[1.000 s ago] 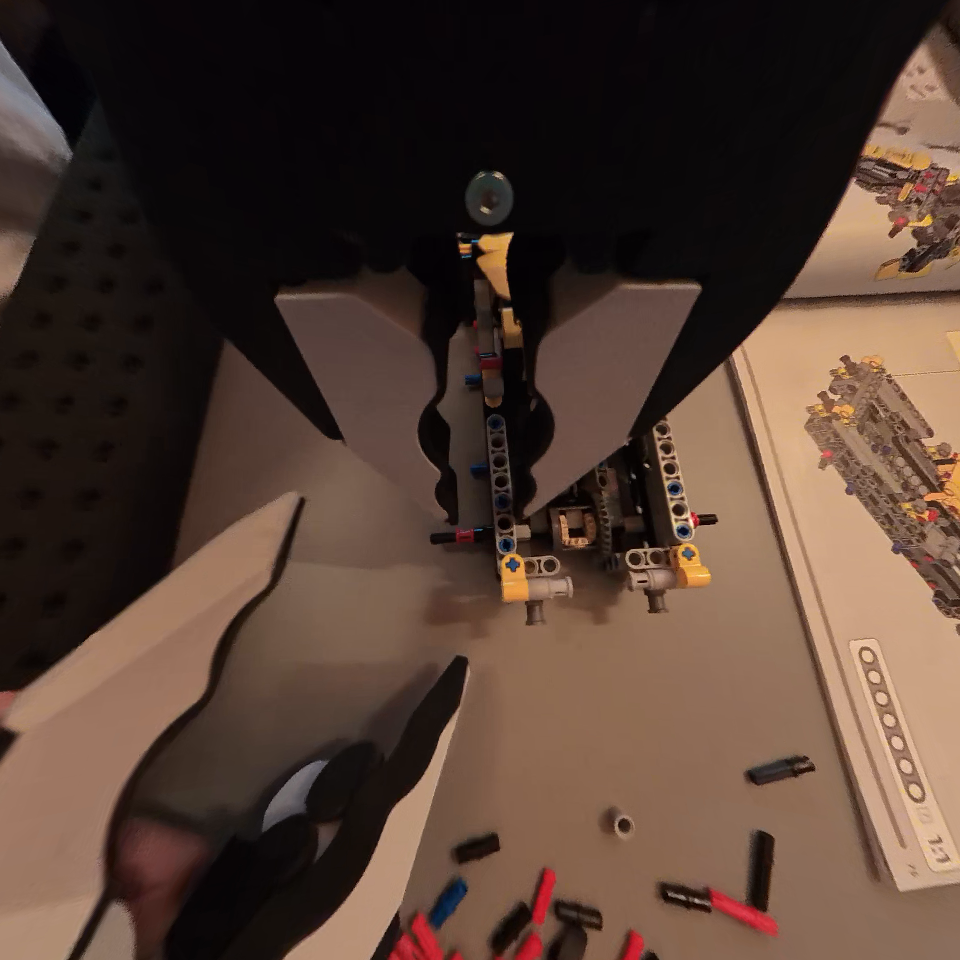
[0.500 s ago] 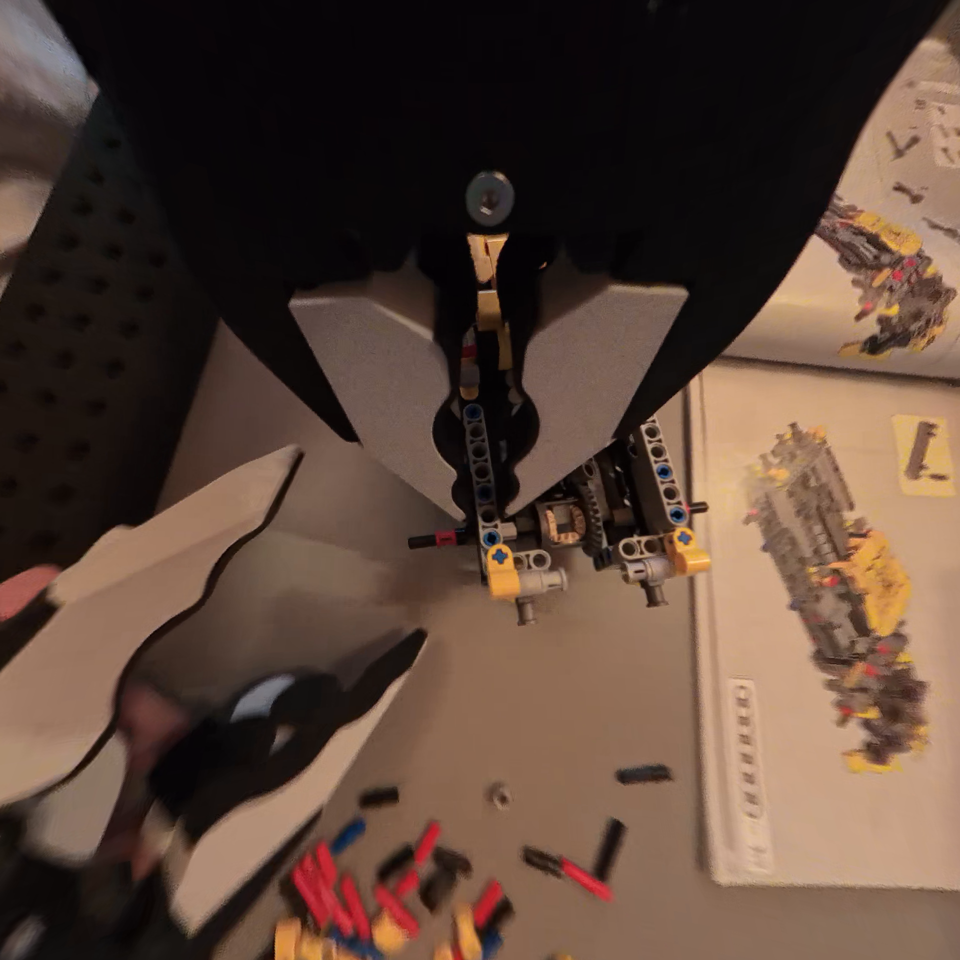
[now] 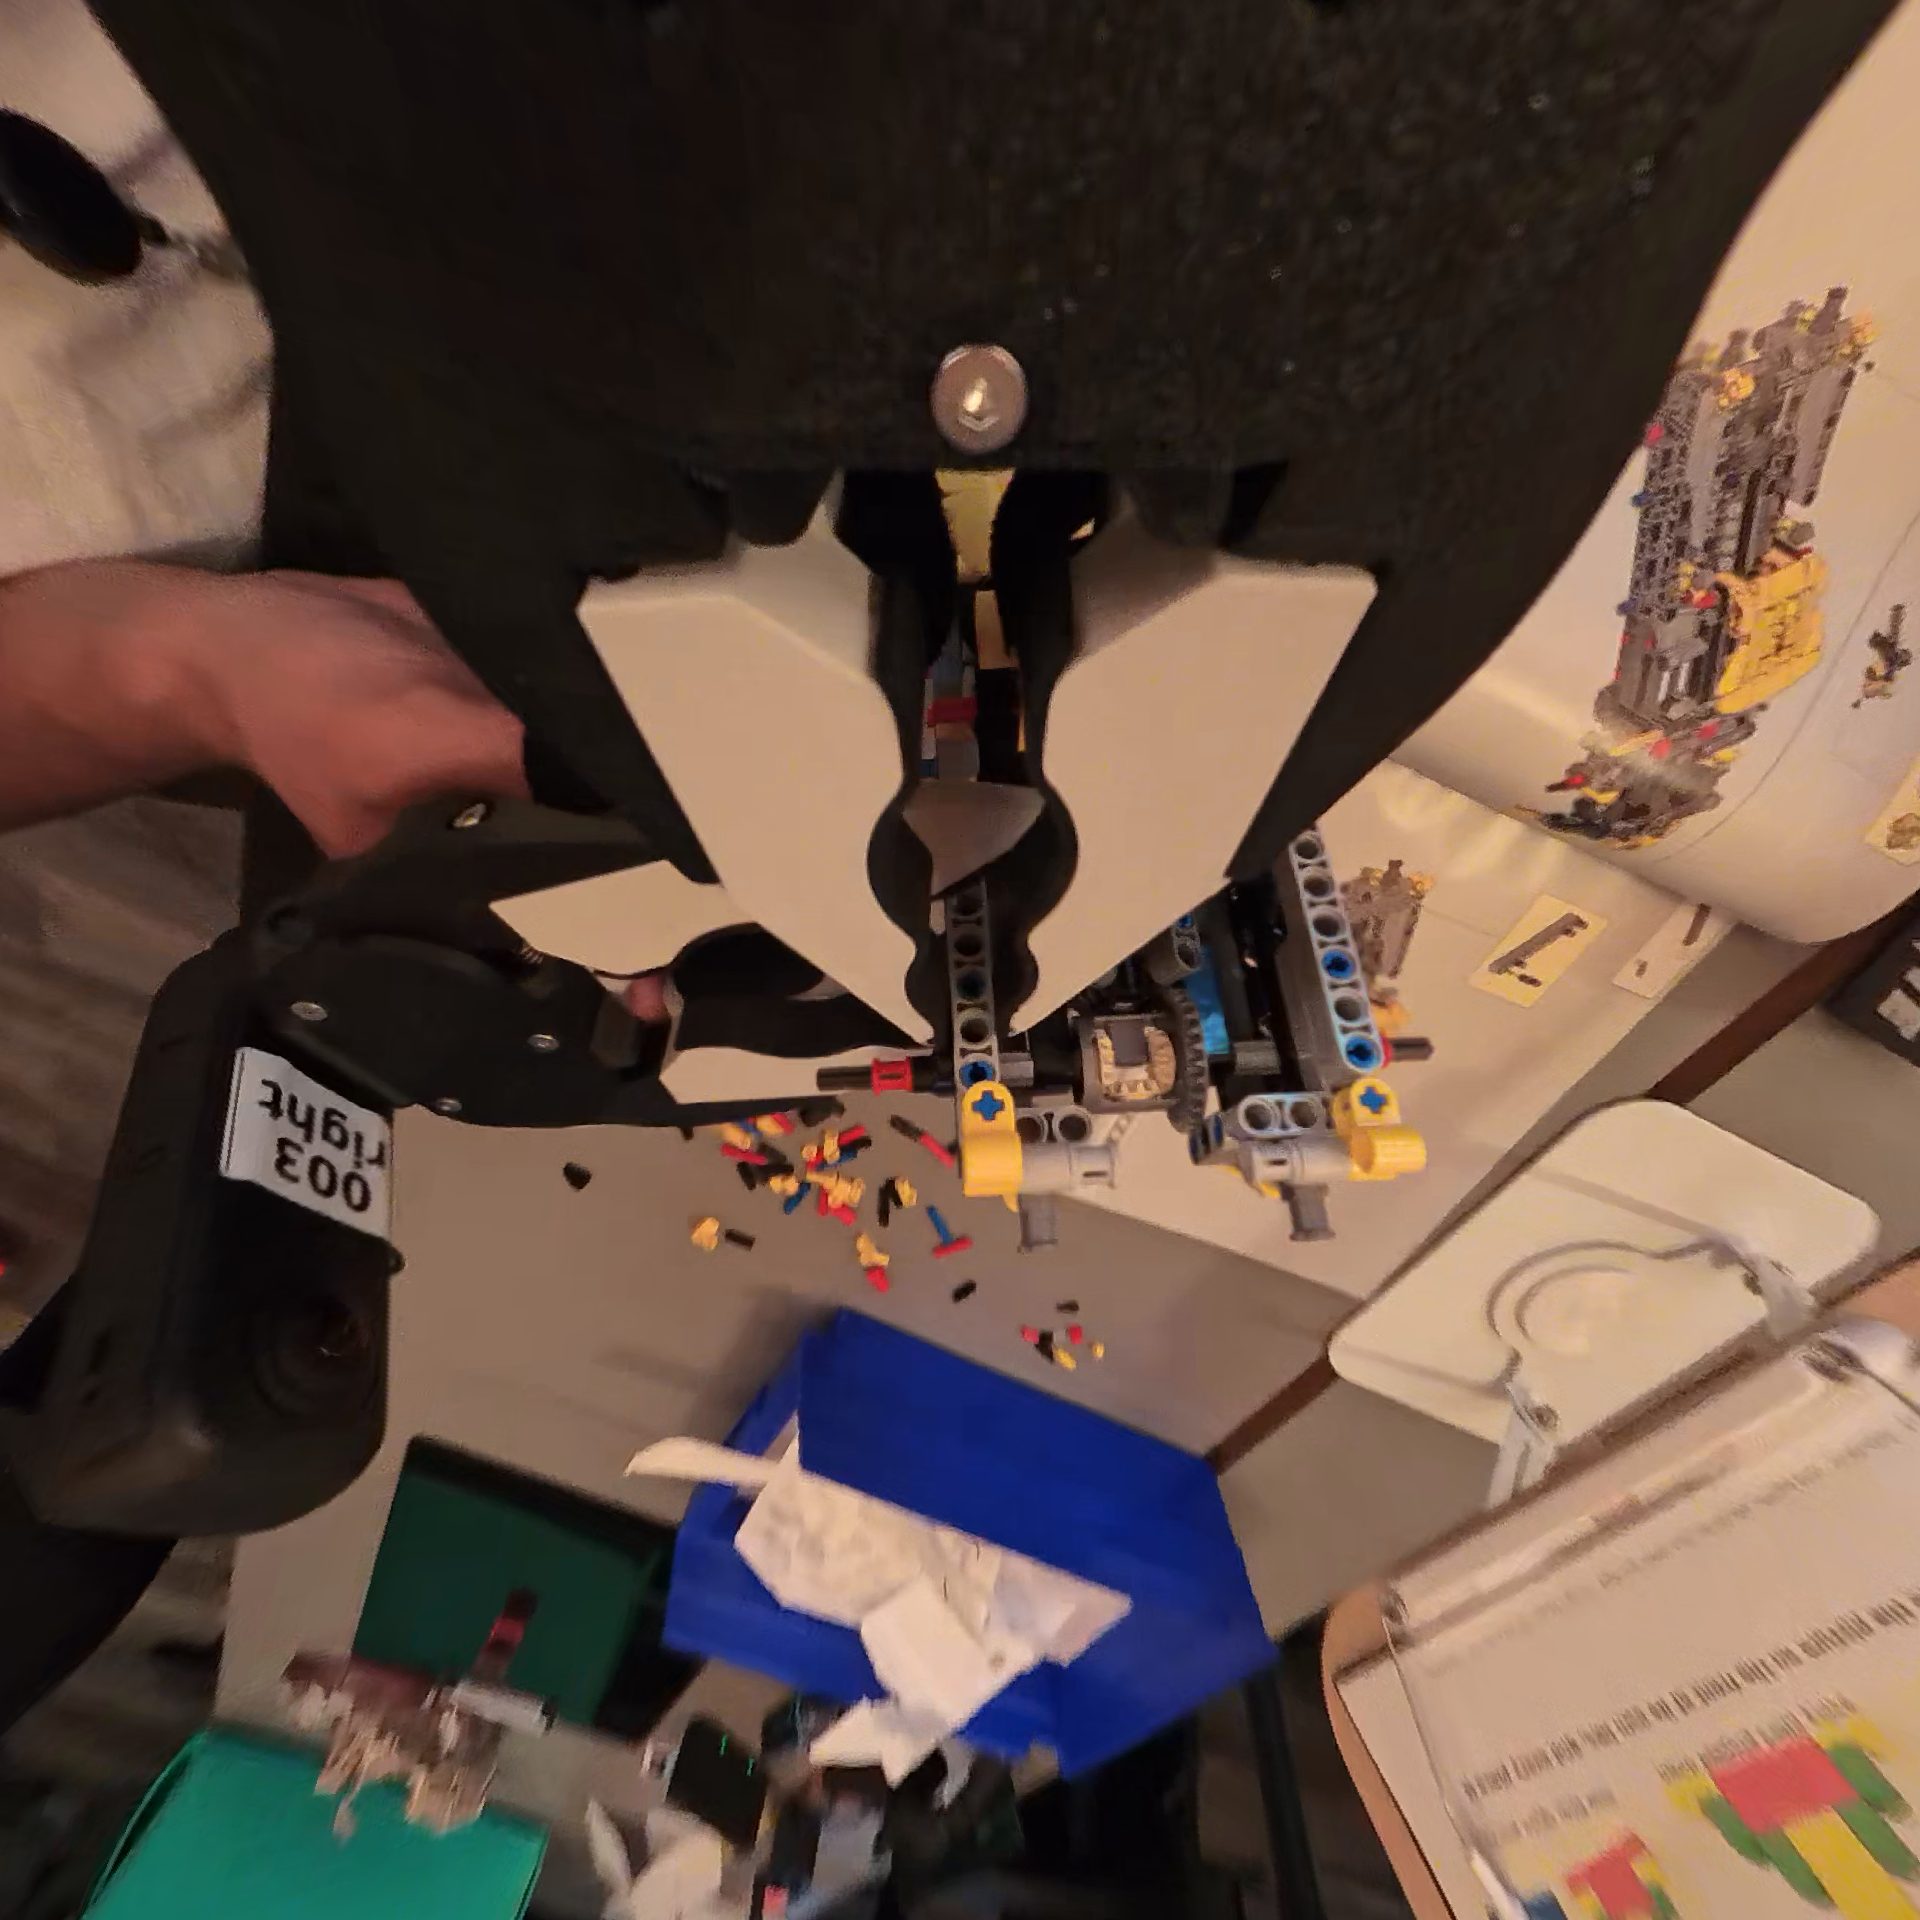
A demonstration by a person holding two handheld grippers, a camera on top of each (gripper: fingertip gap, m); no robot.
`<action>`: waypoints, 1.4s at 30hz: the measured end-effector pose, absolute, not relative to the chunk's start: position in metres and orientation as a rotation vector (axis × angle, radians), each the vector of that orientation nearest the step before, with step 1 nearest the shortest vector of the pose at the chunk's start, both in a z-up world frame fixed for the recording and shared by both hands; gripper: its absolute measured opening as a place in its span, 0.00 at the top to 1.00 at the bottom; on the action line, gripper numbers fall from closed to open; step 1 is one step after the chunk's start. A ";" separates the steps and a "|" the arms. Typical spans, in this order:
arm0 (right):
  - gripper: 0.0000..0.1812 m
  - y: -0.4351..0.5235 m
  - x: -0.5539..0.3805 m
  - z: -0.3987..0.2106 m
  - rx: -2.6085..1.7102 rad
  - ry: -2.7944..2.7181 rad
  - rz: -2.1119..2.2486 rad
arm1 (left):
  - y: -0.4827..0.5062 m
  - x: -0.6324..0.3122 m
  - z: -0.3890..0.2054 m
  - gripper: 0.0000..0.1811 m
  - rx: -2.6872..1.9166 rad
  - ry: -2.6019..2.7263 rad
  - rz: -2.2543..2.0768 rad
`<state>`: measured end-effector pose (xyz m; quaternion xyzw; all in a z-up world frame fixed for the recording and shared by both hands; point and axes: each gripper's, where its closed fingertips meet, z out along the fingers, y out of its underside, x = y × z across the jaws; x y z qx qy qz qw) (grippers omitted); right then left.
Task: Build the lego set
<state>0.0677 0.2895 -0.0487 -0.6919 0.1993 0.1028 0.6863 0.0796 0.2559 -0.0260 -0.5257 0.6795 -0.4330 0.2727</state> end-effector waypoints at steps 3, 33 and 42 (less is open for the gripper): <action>0.72 0.293 0.054 -0.037 -1.557 0.334 0.177 | 0.259 0.064 -0.013 0.96 -1.326 1.759 -1.213; 0.50 0.292 -0.004 0.002 -1.442 -0.549 0.589 | 0.312 -0.015 0.004 0.77 -0.780 1.619 -1.913; 0.65 0.286 -0.002 0.030 -1.467 -0.481 0.612 | 0.310 -0.016 0.004 0.76 -0.864 1.551 -1.824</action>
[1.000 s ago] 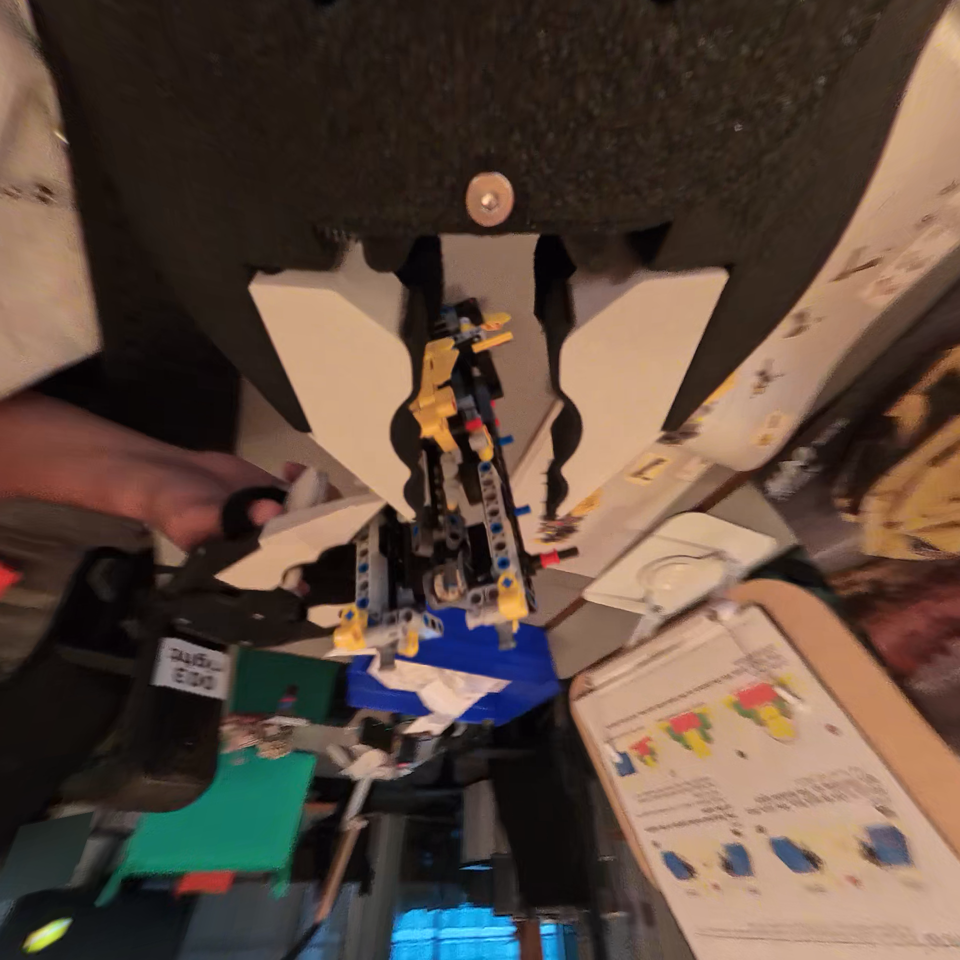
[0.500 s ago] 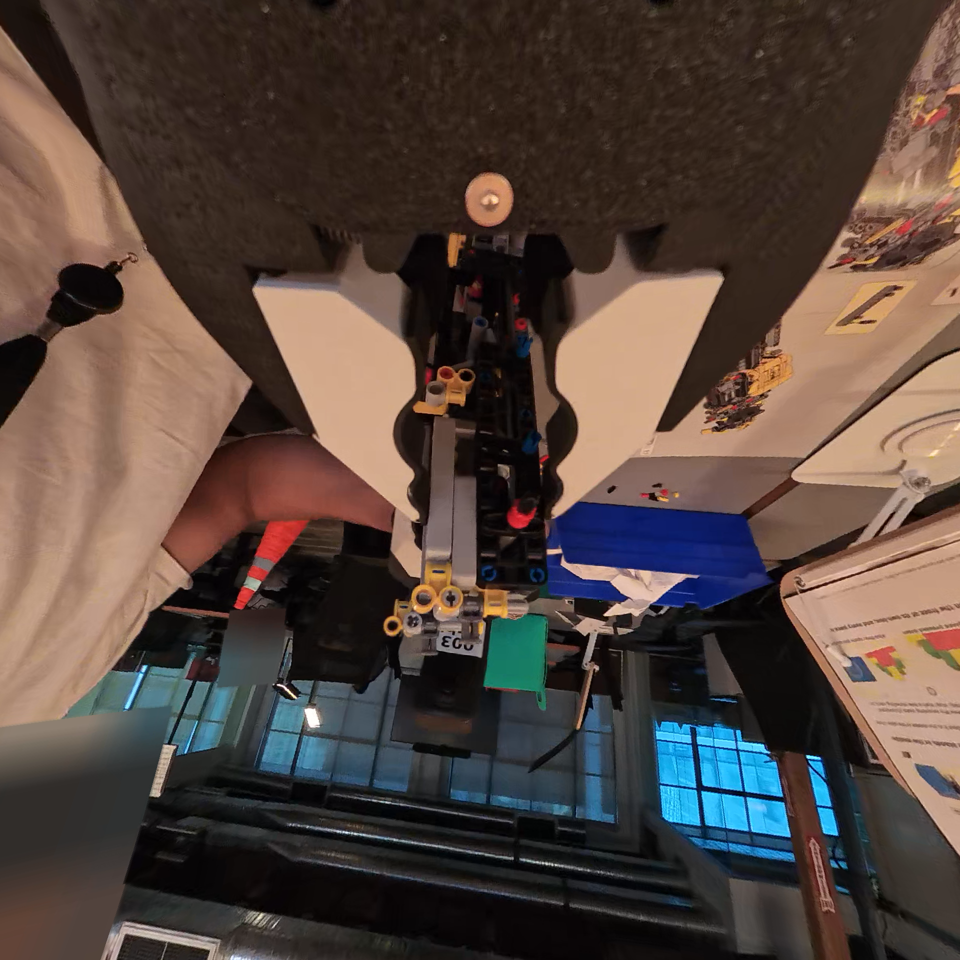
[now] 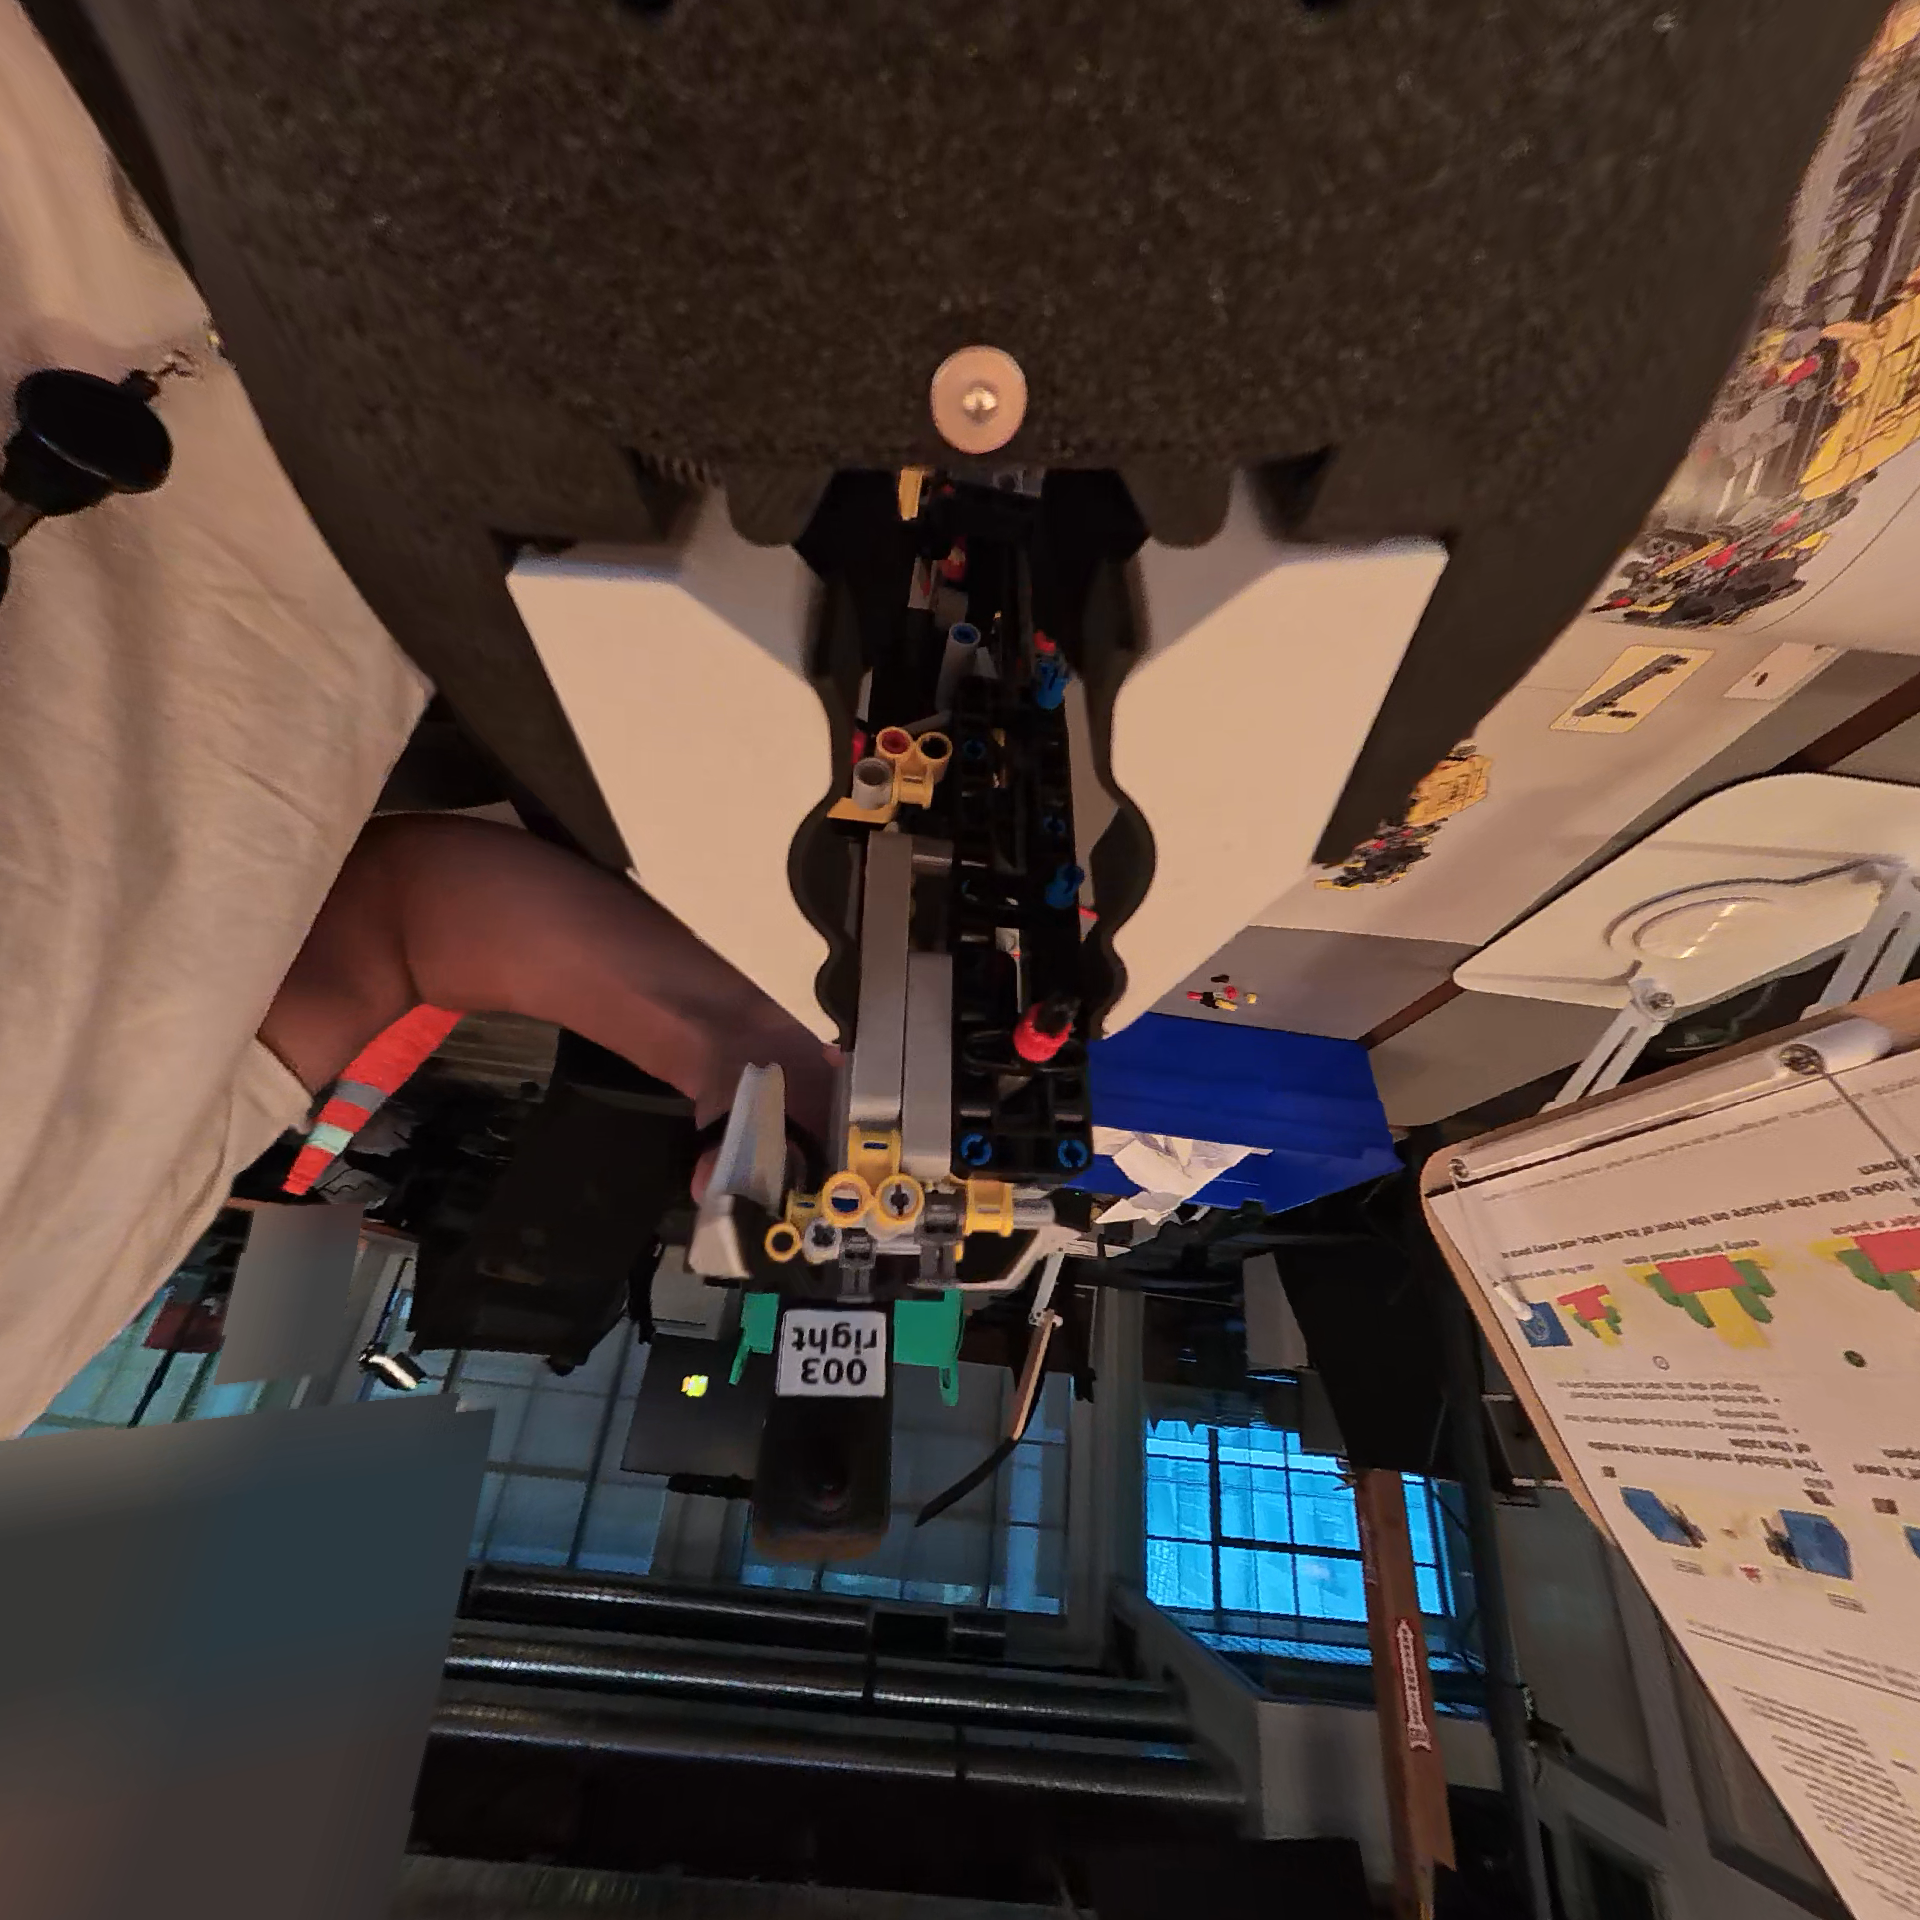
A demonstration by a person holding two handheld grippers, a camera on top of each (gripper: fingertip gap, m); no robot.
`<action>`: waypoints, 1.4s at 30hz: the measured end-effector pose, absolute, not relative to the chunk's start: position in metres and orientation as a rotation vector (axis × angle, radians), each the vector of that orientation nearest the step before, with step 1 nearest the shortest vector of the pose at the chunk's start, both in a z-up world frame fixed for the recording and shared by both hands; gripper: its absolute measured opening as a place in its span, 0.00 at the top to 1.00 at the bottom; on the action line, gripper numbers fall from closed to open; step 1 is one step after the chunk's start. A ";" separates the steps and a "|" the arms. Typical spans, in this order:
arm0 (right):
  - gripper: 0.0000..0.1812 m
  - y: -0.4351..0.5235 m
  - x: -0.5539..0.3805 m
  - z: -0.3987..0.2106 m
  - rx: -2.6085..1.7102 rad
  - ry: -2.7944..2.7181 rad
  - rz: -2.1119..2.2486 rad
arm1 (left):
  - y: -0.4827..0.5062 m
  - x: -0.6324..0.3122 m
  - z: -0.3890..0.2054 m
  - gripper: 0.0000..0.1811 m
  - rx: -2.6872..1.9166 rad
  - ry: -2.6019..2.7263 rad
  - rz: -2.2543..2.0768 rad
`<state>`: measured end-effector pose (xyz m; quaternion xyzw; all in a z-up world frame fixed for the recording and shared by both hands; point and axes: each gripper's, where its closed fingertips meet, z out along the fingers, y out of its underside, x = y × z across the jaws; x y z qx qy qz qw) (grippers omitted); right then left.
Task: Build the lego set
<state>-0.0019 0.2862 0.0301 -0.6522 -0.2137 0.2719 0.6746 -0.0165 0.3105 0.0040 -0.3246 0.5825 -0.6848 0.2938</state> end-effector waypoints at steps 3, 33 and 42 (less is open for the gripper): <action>0.67 0.289 -0.003 0.032 -1.482 -0.475 0.590 | 0.308 -0.017 0.004 0.76 -0.877 1.547 -1.795; 0.68 0.280 -0.006 0.025 -1.467 -0.518 0.640 | 0.302 -0.020 0.004 0.76 -0.845 1.542 -1.825; 0.69 0.277 -0.007 0.025 -1.449 -0.513 0.645 | 0.298 -0.022 0.004 0.77 -0.809 1.554 -1.783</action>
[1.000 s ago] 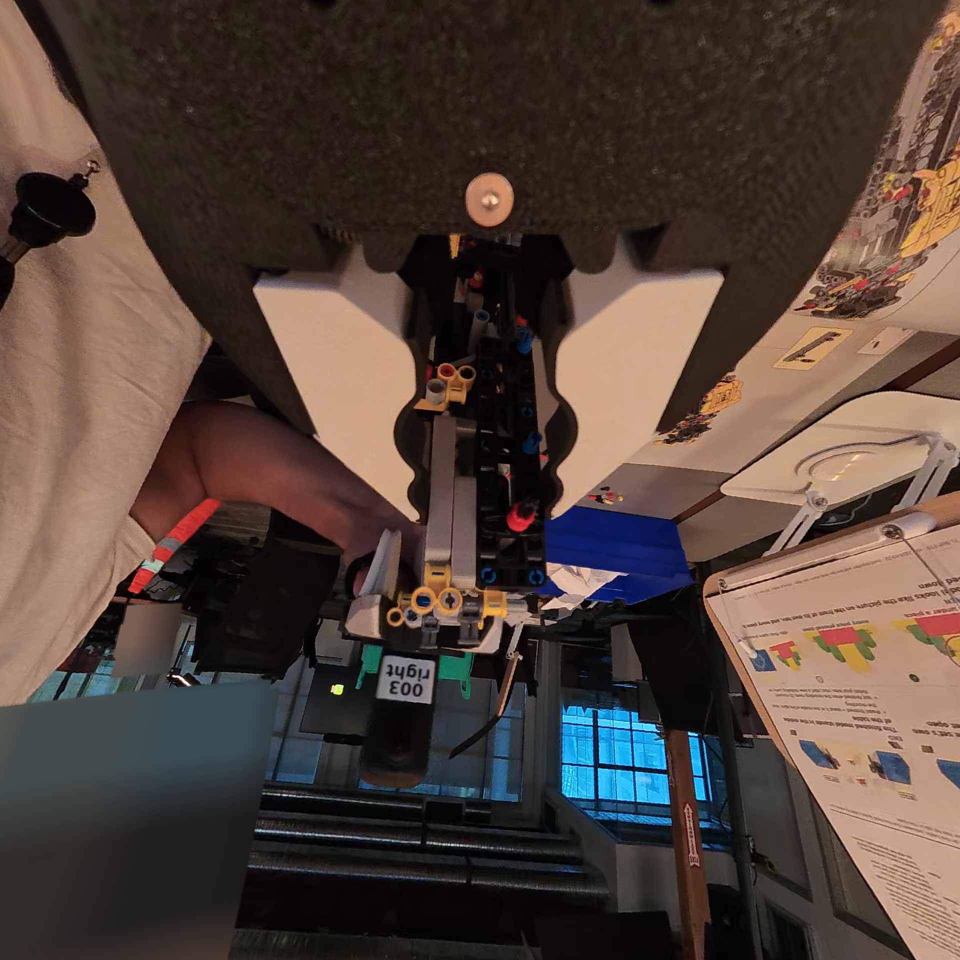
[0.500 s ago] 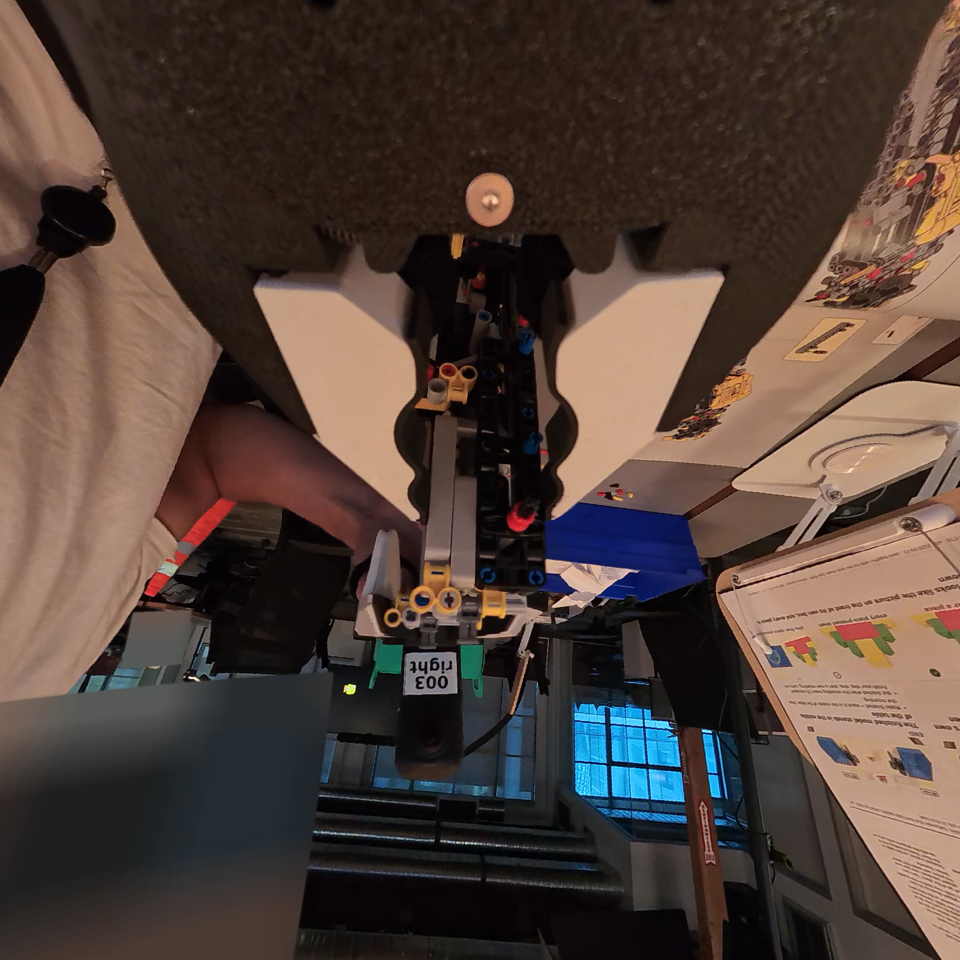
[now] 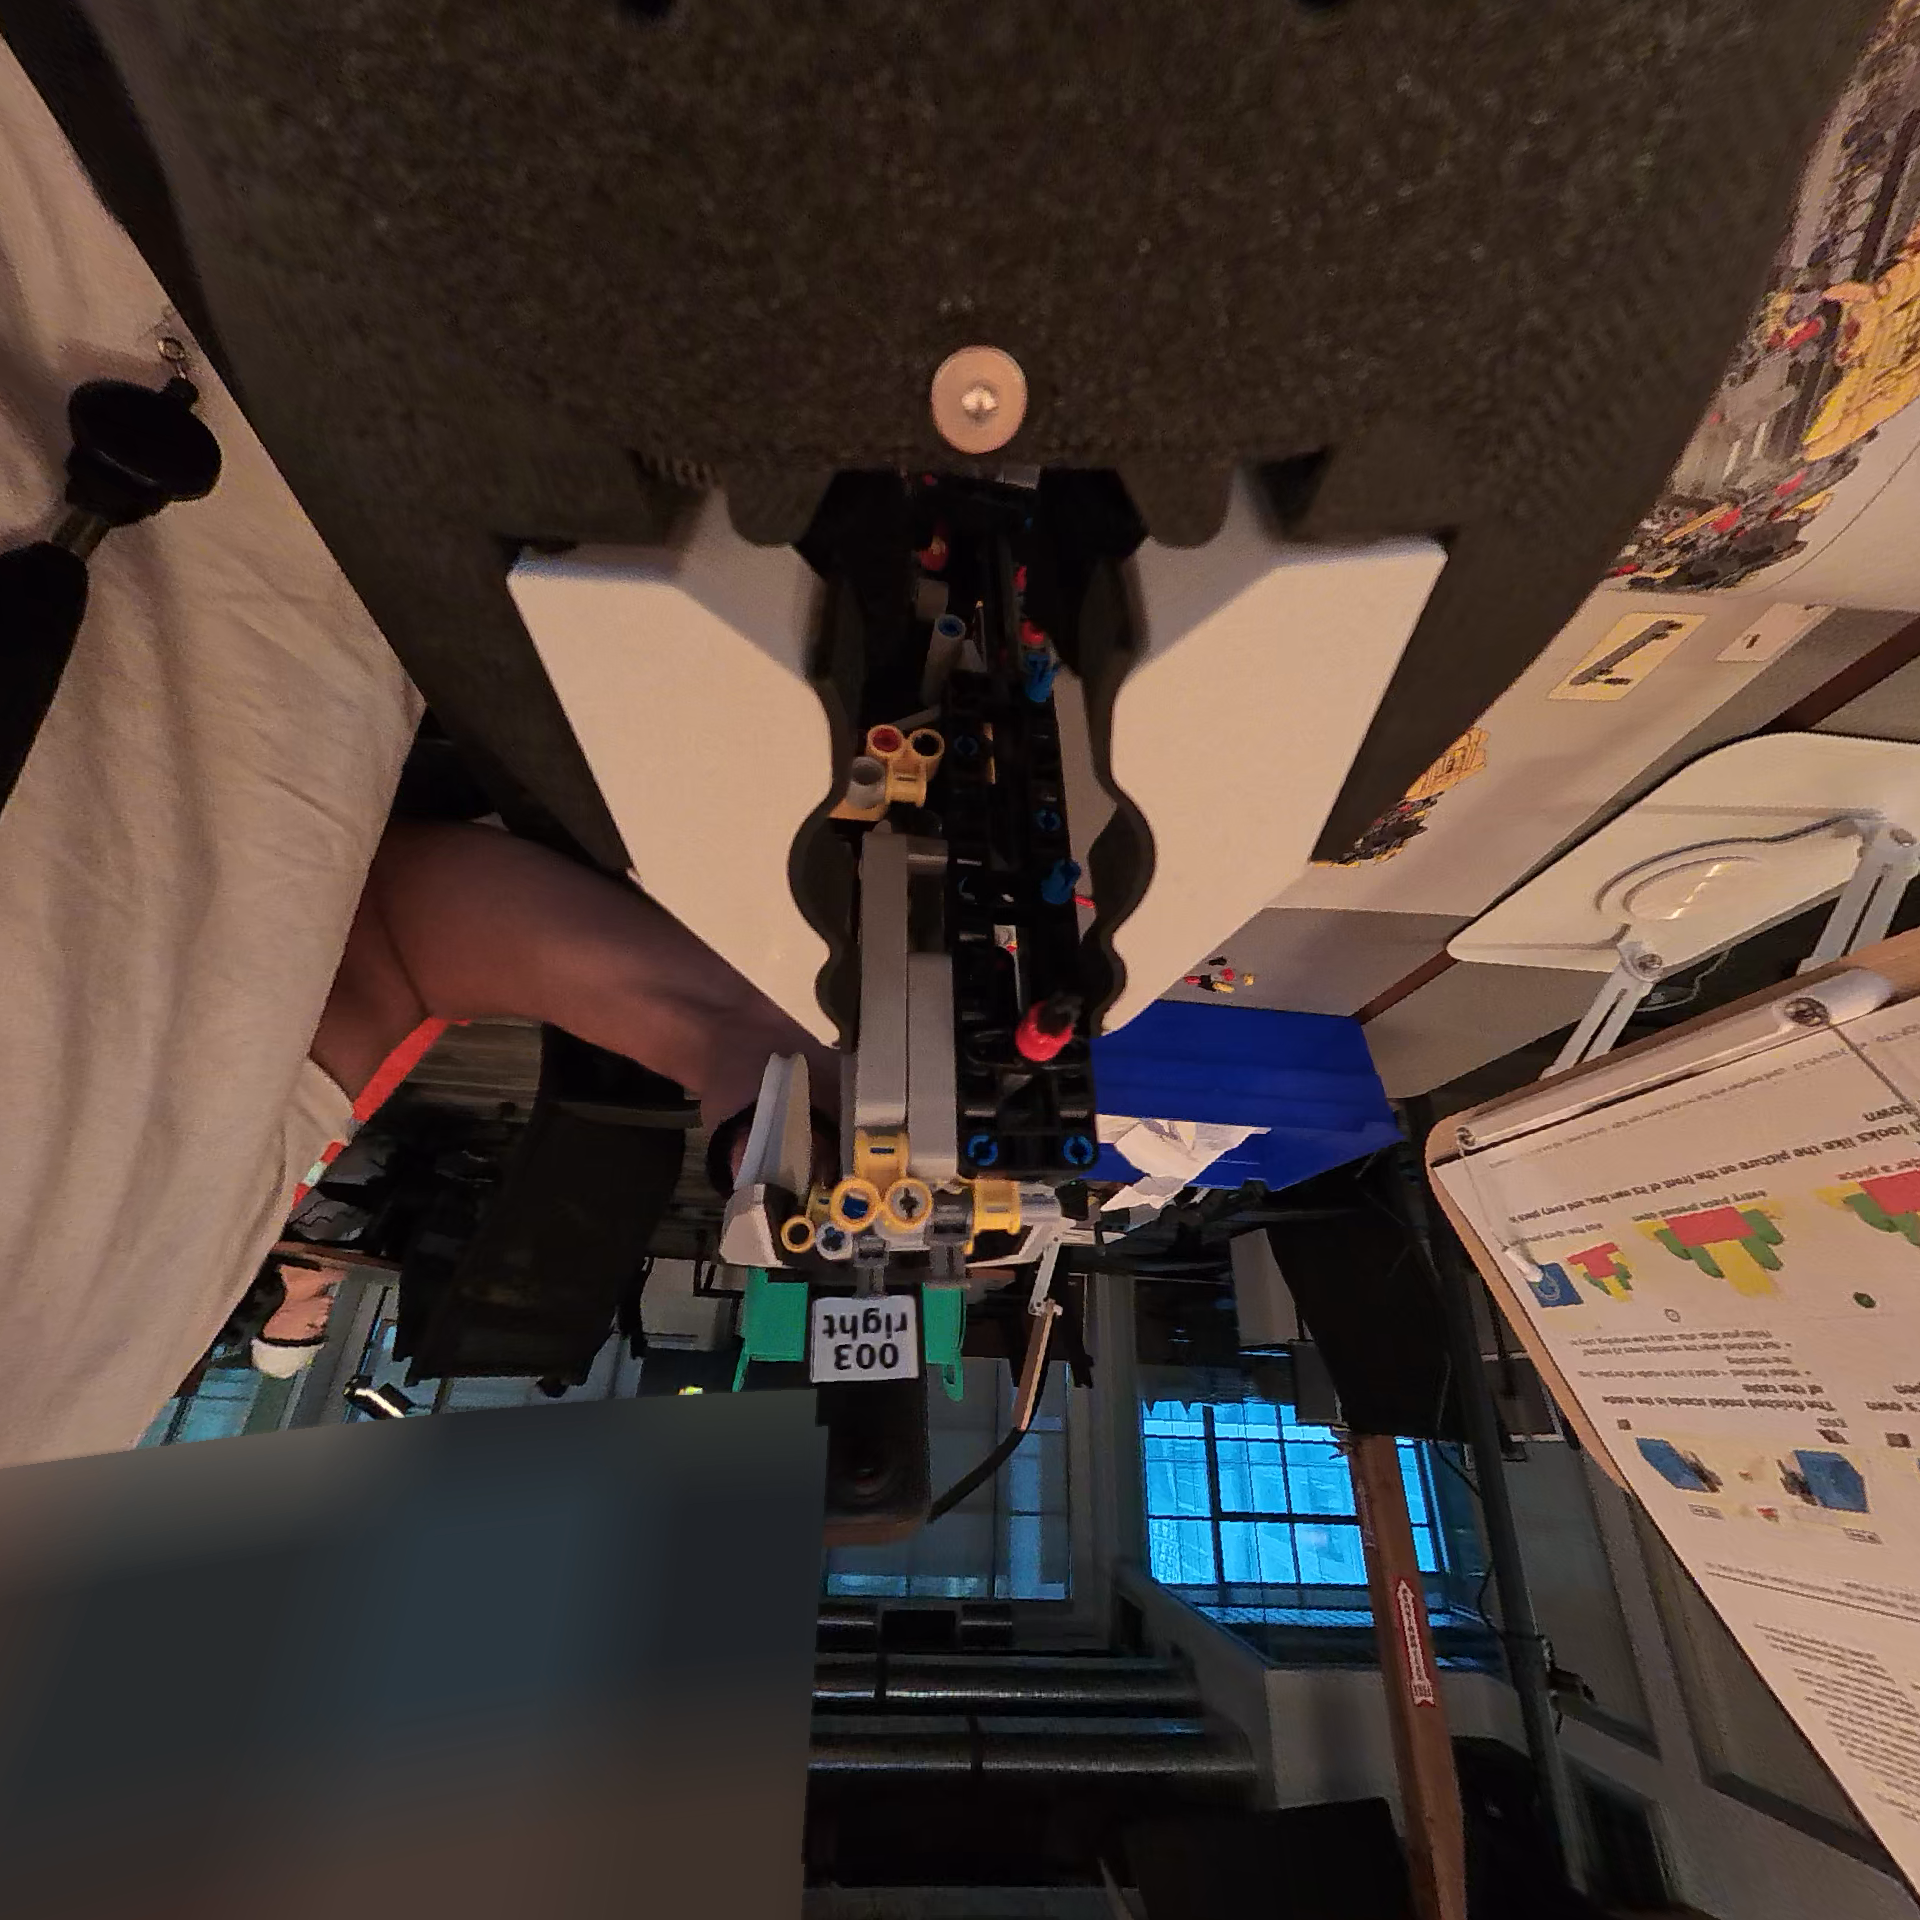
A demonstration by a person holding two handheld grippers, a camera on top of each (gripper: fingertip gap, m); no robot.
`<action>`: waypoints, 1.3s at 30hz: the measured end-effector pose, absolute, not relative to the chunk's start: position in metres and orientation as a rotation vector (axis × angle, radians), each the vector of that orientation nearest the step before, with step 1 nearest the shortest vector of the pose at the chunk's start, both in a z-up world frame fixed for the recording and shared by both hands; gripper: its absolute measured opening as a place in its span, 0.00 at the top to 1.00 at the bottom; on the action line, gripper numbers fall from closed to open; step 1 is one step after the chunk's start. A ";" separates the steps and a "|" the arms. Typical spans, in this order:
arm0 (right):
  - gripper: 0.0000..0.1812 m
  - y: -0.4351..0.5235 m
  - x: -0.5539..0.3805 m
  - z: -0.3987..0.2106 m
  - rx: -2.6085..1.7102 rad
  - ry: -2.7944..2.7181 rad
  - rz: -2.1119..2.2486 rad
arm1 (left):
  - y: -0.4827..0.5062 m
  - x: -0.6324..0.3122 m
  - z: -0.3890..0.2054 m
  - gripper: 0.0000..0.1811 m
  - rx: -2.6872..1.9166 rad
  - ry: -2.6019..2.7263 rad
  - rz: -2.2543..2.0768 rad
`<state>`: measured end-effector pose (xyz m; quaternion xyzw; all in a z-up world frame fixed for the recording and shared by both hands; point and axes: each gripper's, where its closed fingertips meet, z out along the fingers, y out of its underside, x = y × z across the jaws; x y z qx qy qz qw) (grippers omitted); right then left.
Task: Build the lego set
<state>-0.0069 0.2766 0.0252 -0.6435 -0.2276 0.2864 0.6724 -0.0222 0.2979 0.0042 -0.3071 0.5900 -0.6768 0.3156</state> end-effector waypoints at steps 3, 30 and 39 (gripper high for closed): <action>0.68 0.275 -0.008 0.024 -1.479 -0.545 0.604 | 0.296 -0.022 0.004 0.77 -0.806 1.571 -1.763; 0.85 0.264 -0.009 0.037 -1.428 -0.694 -0.158 | 0.299 -0.020 0.004 0.76 -0.841 1.546 -1.770; 0.92 0.264 -0.003 0.030 -1.591 -0.575 0.053 | 0.301 -0.018 0.004 0.76 -0.849 1.539 -1.739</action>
